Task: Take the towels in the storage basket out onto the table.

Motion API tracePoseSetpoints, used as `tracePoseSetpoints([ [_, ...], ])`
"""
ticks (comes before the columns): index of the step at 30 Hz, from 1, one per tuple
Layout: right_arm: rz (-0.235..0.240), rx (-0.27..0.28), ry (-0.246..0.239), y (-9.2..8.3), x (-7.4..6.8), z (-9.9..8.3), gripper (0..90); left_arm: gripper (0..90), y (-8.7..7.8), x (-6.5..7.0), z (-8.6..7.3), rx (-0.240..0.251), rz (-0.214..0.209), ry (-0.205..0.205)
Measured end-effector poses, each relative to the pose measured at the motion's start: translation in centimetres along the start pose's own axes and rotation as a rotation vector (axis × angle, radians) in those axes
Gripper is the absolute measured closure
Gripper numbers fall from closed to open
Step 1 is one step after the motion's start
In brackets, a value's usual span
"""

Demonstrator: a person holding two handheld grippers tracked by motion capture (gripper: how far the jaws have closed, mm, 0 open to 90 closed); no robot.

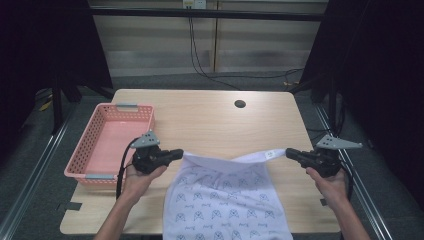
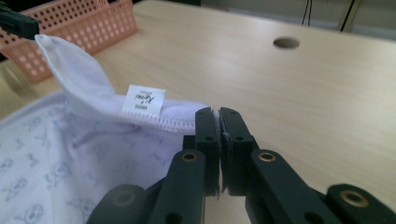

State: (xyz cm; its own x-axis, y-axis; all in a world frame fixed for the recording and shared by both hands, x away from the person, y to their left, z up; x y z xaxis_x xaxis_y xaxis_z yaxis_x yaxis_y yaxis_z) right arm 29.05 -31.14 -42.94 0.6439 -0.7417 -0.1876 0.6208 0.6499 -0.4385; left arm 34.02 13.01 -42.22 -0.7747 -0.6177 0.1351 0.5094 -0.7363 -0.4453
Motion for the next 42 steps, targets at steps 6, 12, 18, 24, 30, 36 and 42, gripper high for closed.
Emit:
tracePoseSetpoints([
  [6, -0.033, 0.106, -0.056, -1.9, -0.3, 4.8, 87.2, 88.1, -1.9, -0.5, 4.7, 0.106, 0.034, 0.016],
  [12, -0.050, 0.156, -0.086, -1.4, 0.1, 9.0, 87.3, 88.1, -2.4, -1.8, 7.3, 0.128, 0.076, 0.022],
  [18, -0.074, 0.155, -0.083, 0.7, 1.7, 12.4, 87.3, 88.3, -1.2, -4.9, 9.0, 0.118, 0.132, -0.019],
  [24, -0.097, 0.152, -0.028, 4.5, 5.8, 14.3, 87.2, 87.8, 2.0, -7.7, 9.6, 0.054, 0.156, -0.060],
  [30, -0.197, 0.059, 0.058, 8.8, 9.9, 12.2, 68.8, 64.5, 4.5, -9.3, 8.0, 0.009, 0.199, -0.124],
  [36, -0.136, 0.044, 0.046, 8.3, 9.1, 9.8, 59.7, 62.0, 5.1, -7.7, 6.2, -0.027, 0.138, -0.102],
  [42, -0.045, 0.002, -0.013, 6.9, 4.9, 6.2, 57.3, 64.3, 4.7, -4.0, 4.2, -0.064, 0.067, -0.028],
])
Point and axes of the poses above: each handheld gripper's, and its own axes: y roughly forward along the jaws, z roughly out of its top, x roughly to its right, the point moved 4 cm from there along y, roughly forward along the jaws, and after that the axes turned 6 degrees about z, right-handed, at the moved point
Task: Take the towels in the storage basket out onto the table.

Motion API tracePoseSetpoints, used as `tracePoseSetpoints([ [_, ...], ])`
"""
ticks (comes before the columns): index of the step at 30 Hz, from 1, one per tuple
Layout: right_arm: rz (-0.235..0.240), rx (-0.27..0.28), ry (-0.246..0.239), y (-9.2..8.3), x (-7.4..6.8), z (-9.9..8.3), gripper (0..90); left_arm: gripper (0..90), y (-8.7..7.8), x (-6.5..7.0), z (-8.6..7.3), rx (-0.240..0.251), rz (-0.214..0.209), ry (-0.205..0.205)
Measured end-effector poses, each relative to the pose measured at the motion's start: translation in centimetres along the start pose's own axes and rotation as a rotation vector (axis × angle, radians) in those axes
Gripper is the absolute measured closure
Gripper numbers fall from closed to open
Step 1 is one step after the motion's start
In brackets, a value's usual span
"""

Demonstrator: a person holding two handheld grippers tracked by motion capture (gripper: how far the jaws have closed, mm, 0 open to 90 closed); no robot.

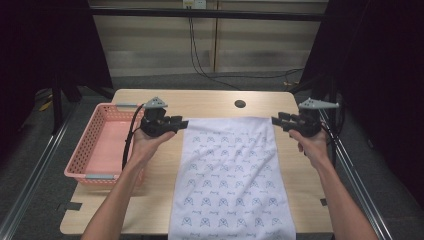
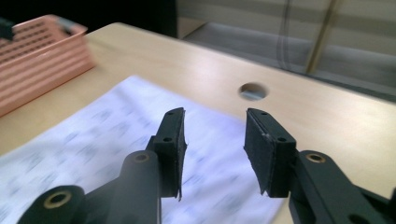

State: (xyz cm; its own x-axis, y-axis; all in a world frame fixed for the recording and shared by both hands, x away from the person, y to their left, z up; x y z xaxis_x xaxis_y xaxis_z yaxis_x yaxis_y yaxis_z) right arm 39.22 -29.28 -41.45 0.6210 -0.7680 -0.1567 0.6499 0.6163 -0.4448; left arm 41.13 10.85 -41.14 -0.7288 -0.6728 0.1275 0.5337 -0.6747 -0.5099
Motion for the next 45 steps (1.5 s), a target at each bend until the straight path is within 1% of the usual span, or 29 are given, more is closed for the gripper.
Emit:
tracePoseSetpoints([
  [2, 0.034, -0.021, -0.017, -0.5, -1.4, -1.4, 56.1, 65.3, -0.3, 1.3, -1.0, -0.017, -0.023, 0.024],
  [3, 0.077, -0.019, -0.014, -0.7, -2.2, -2.3, 54.6, 65.6, -0.4, 1.7, -1.5, -0.019, -0.037, 0.025],
  [4, 0.100, -0.025, -0.008, -0.8, -2.7, -2.9, 52.8, 66.8, -0.4, 2.1, -2.1, -0.030, -0.048, 0.025],
  [6, 0.163, -0.034, 0.003, -1.2, -3.7, -4.3, 57.0, 68.8, -0.3, 3.1, -3.6, -0.066, -0.064, 0.031],
  [8, 0.163, -0.059, -0.015, -1.6, -4.5, -5.7, 53.0, 67.6, -0.3, 3.8, -4.9, -0.086, -0.072, 0.019],
  [9, 0.169, -0.061, -0.007, -1.9, -4.8, -6.4, 52.7, 66.7, -0.3, 4.2, -5.6, -0.094, -0.088, 0.030],
  [11, 0.197, -0.081, 0.017, -2.1, -5.4, -7.9, 48.5, 65.2, -0.2, 4.9, -7.0, -0.120, -0.094, 0.028],
  [12, 0.205, -0.096, 0.016, -2.1, -5.7, -8.4, 48.3, 64.0, 0.1, 5.2, -7.7, -0.136, -0.105, 0.032],
  [13, 0.205, -0.112, 0.004, -2.0, -6.0, -9.1, 46.5, 62.8, 0.3, 5.3, -8.4, -0.166, -0.101, 0.053],
  [16, 0.205, -0.157, 0.002, -1.6, -6.5, -10.9, 47.0, 60.5, 1.2, 5.0, -10.4, -0.214, -0.093, 0.040],
  [18, 0.198, -0.193, 0.007, -1.2, -6.4, -11.7, 45.2, 59.9, 1.6, 4.7, -11.1, -0.238, -0.090, 0.046],
  [19, 0.204, -0.208, 0.014, -0.8, -6.4, -12.0, 41.6, 59.5, 1.8, 4.7, -11.3, -0.252, -0.089, 0.060],
  [21, 0.190, -0.248, -0.011, 0.0, -6.5, -12.5, 37.7, 58.7, 2.1, 4.7, -11.6, -0.247, -0.060, 0.084],
  [22, 0.174, -0.285, -0.037, 0.7, -6.4, -12.9, 33.4, 58.6, 2.3, 4.8, -11.7, -0.256, -0.060, 0.097],
  [24, 0.163, -0.301, -0.044, 1.0, -6.4, -13.2, 33.3, 58.6, 2.7, 5.0, -12.0, -0.270, -0.070, 0.099],
  [25, 0.141, -0.326, -0.061, 1.2, -6.4, -13.4, 34.3, 58.6, 2.8, 5.1, -12.3, -0.285, -0.073, 0.105],
  [27, 0.104, -0.334, -0.115, 1.4, -6.6, -13.8, 38.6, 59.5, 2.9, 5.3, -12.5, -0.283, -0.070, 0.109],
  [28, 0.094, -0.340, -0.123, 1.3, -6.7, -13.8, 40.9, 61.1, 2.8, 5.4, -12.5, -0.286, -0.072, 0.109],
  [29, 0.086, -0.347, -0.117, 1.1, -6.8, -13.8, 45.4, 63.7, 2.7, 5.4, -12.7, -0.284, -0.060, 0.129],
  [31, 0.092, -0.367, -0.118, 0.6, -7.0, -13.9, 60.0, 75.7, 2.3, 5.7, -13.0, -0.280, -0.024, 0.184],
  [32, 0.096, -0.361, -0.112, 0.3, -7.1, -14.0, 66.8, 79.7, 2.0, 6.0, -13.0, -0.295, -0.021, 0.194],
  [34, 0.097, -0.378, -0.108, -0.2, -7.3, -14.1, 72.7, 86.2, 1.8, 6.7, -13.2, -0.292, -0.018, 0.221],
  [35, 0.097, -0.385, -0.102, -0.5, -7.5, -14.2, 75.3, 86.6, 1.7, 7.0, -13.3, -0.297, -0.022, 0.217],
  [37, 0.110, -0.400, -0.107, -0.9, -7.8, -14.4, 79.8, 87.3, 1.5, 7.1, -13.5, -0.298, -0.057, 0.193],
  [39, 0.133, -0.407, -0.089, -1.6, -8.2, -14.8, 81.4, 87.3, 1.2, 7.5, -13.8, -0.295, -0.082, 0.161],
  [41, 0.167, -0.408, -0.072, -2.4, -8.6, -15.2, 82.6, 87.4, 0.8, 7.8, -14.0, -0.296, -0.106, 0.160],
  [43, 0.191, -0.410, -0.051, -2.9, -8.7, -15.5, 83.3, 87.6, 0.4, 8.3, -14.3, -0.296, -0.109, 0.152],
  [44, 0.207, -0.414, -0.058, -3.3, -9.3, -15.8, 83.3, 87.8, 0.2, 8.5, -14.5, -0.305, -0.117, 0.153],
  [45, 0.207, -0.414, -0.058, -3.3, -9.3, -15.8, 83.3, 87.8, -0.1, 8.8, -14.6, -0.310, -0.122, 0.157],
])
Point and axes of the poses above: each handheld gripper's, and its own axes: y roughly forward along the jaws, z roughly out of its top, x roughly to its right, the point moved 4 cm from there along y, roughly forward along the jaws, and after that the axes turned 6 degrees about z, right-handed, at the moved point
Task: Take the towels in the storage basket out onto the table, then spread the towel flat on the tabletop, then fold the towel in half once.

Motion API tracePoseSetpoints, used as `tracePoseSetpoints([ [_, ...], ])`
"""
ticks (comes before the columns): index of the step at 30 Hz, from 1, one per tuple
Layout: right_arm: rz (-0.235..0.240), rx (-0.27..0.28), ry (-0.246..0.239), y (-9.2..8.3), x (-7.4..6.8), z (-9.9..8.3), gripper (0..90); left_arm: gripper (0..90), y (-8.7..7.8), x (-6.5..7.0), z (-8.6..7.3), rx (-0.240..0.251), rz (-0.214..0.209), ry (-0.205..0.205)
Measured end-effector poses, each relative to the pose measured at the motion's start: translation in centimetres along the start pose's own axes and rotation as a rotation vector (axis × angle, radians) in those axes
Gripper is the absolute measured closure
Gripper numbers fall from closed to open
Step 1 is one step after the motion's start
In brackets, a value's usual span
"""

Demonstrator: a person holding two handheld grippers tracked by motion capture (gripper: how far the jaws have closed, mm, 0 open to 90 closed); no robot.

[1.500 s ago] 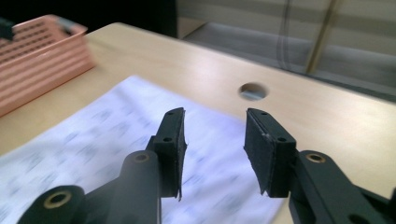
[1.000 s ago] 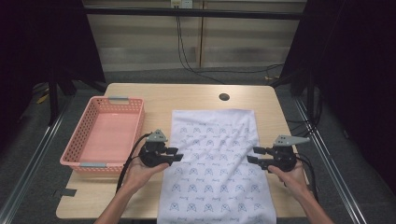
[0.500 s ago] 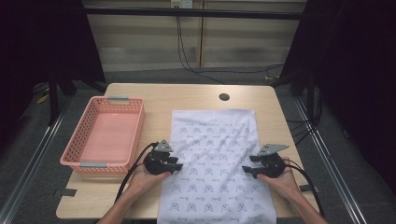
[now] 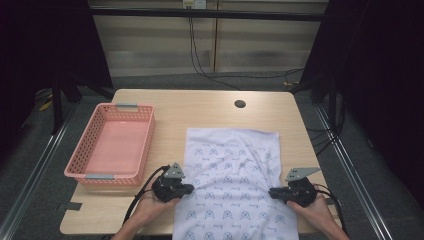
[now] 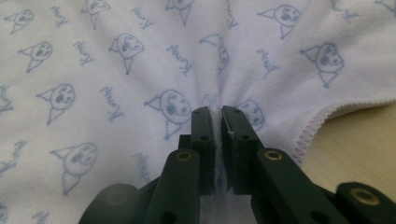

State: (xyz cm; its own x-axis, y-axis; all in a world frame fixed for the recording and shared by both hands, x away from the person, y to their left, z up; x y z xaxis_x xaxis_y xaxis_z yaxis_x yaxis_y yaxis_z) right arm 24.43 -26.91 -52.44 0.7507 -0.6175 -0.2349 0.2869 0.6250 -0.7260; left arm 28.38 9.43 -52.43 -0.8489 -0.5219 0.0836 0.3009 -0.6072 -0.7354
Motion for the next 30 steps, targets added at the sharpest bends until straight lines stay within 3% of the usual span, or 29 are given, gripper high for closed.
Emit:
tracePoseSetpoints([
  [6, 0.057, -0.040, 0.012, -0.8, -2.1, -1.3, 83.0, 87.8, -1.0, 2.2, -1.2, -0.019, -0.068, 0.010],
  [8, 0.067, -0.056, 0.022, -1.2, -2.8, -1.9, 81.7, 87.3, -1.2, 2.6, -1.4, -0.023, -0.075, -0.021],
  [9, 0.066, -0.054, 0.024, -1.3, -2.9, -1.9, 79.8, 87.3, -1.2, 2.8, -1.5, -0.028, -0.086, -0.015],
  [10, 0.066, -0.056, 0.018, -1.3, -3.0, -1.9, 73.4, 87.1, -1.3, 3.0, -1.5, -0.025, -0.088, -0.001],
  [11, 0.062, -0.045, 0.021, -1.3, -2.9, -1.8, 65.1, 85.4, -1.3, 3.0, -1.5, -0.023, -0.095, -0.012],
  [13, 0.034, -0.008, 0.026, -1.5, -2.6, -1.3, 59.0, 76.3, -1.5, 2.9, -1.2, -0.021, -0.089, -0.031],
  [15, 0.019, 0.080, 0.031, -2.3, -2.0, -0.6, 55.5, 65.5, -1.9, 2.6, -0.4, 0.027, -0.095, -0.049],
  [17, -0.001, 0.115, 0.034, -2.9, -1.5, -0.2, 55.4, 63.2, -2.1, 1.9, 0.7, 0.072, -0.081, -0.053],
  [19, -0.026, 0.160, 0.041, -3.4, -0.9, 0.1, 54.1, 61.2, -1.6, 1.3, 1.2, 0.066, -0.056, -0.062],
  [23, -0.083, 0.185, 0.045, -3.5, 0.7, 1.2, 50.7, 55.6, -0.6, 0.0, 2.4, 0.065, -0.029, -0.064],
  [26, -0.124, 0.203, 0.022, -3.4, 1.9, 2.4, 50.6, 54.3, 0.1, -1.2, 3.4, 0.074, 0.011, -0.076],
  [27, -0.127, 0.209, 0.018, -3.4, 2.2, 2.7, 50.6, 53.9, 0.3, -1.6, 3.6, 0.080, -0.001, -0.081],
  [30, -0.139, 0.217, 0.017, -2.8, 3.9, 4.2, 50.5, 52.4, 1.0, -2.8, 4.3, 0.084, 0.026, -0.105],
])
Point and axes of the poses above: each handheld gripper's, and its own axes: y roughly forward along the jaws, z roughly out of its top, x roughly to its right, the point moved 4 cm from there along y, roughly forward along the jaws, and after that the axes turned 6 degrees about z, right-handed, at the moved point
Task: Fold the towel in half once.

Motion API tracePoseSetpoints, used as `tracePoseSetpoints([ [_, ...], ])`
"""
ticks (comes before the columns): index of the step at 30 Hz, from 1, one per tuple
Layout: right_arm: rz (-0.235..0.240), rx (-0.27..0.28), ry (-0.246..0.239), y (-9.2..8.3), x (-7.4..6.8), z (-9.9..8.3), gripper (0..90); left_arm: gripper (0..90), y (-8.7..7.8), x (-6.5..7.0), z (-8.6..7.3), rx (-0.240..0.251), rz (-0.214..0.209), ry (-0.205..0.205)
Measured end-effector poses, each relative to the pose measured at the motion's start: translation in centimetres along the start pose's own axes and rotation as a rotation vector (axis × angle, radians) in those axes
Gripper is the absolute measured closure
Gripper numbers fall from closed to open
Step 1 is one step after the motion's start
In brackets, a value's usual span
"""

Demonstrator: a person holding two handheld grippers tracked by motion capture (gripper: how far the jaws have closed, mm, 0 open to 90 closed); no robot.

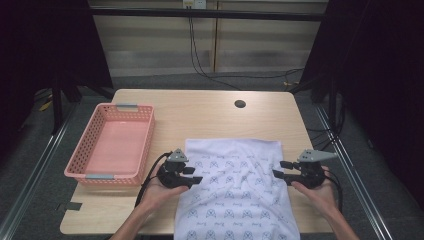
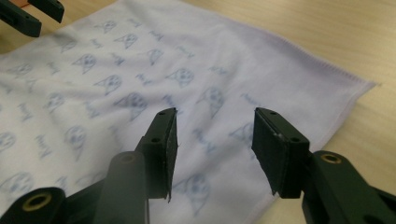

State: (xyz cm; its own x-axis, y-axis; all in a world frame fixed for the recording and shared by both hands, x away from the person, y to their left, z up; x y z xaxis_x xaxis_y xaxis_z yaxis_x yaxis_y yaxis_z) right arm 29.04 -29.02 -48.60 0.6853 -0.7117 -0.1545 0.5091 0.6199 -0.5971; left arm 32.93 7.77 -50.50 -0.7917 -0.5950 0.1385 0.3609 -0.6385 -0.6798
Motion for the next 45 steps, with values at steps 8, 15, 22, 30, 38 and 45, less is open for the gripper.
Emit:
tracePoseSetpoints([
  [8, -0.049, -0.029, -0.002, 1.9, 3.7, 2.4, 49.0, 50.7, 0.8, -1.3, 0.3, 0.000, 0.001, -0.024],
  [15, -0.085, -0.055, 0.058, 3.8, 6.7, 3.0, 42.6, 53.5, 0.6, -2.6, 0.7, 0.025, 0.045, -0.032],
  [22, -0.139, -0.098, 0.038, 6.0, 8.7, 2.7, 40.2, 50.9, 1.4, -4.1, 1.9, 0.030, 0.093, -0.042],
  [30, -0.149, -0.148, 0.039, 7.1, 9.5, 1.2, 39.7, 48.1, 2.7, -6.0, 1.8, 0.003, 0.125, -0.084],
  [38, -0.076, -0.142, 0.042, 7.2, 8.6, 1.2, 67.3, 46.7, 3.2, -7.5, 1.7, 0.020, 0.150, -0.153],
  [45, -0.051, -0.134, 0.050, 7.3, 8.3, 1.3, 84.5, 43.5, 4.0, -8.8, 1.9, 0.018, 0.193, -0.146],
])
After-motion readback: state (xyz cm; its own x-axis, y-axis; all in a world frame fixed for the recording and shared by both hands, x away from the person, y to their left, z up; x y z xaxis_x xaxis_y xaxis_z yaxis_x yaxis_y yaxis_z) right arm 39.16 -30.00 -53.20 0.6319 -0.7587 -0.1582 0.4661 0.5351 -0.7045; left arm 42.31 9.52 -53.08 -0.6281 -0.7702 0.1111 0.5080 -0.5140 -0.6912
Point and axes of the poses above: each handheld gripper's, and its own axes: y roughly forward along the jaws, z roughly out of its top, x roughly to its right, the point moved 4 cm from there along y, roughly forward along the jaws, and after that the axes turned 6 degrees about z, right-handed, at the moved point
